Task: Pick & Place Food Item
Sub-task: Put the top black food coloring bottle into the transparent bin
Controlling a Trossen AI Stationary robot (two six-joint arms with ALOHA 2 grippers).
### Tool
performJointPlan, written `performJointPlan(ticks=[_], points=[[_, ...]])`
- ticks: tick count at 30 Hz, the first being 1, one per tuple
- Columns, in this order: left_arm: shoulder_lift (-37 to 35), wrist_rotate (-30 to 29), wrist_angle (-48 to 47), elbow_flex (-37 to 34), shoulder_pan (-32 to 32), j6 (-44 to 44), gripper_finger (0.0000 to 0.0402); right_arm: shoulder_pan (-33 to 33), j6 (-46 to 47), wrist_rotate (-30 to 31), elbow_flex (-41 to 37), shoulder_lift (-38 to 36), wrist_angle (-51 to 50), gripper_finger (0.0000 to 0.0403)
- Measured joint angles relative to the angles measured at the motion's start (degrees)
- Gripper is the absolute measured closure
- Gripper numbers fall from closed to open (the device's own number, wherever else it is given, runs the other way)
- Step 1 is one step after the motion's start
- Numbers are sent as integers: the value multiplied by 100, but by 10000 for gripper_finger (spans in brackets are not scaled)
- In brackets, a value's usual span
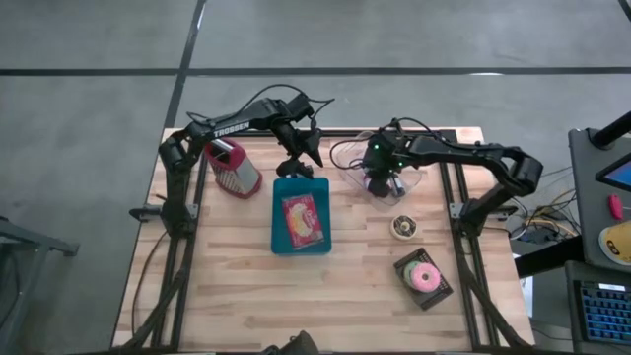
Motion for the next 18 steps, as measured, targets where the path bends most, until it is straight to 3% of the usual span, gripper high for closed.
performJointPlan(ticks=[18], points=[[0,-24,-2,0,0,0,126,-40,-90,-31,23,143,-85,312]])
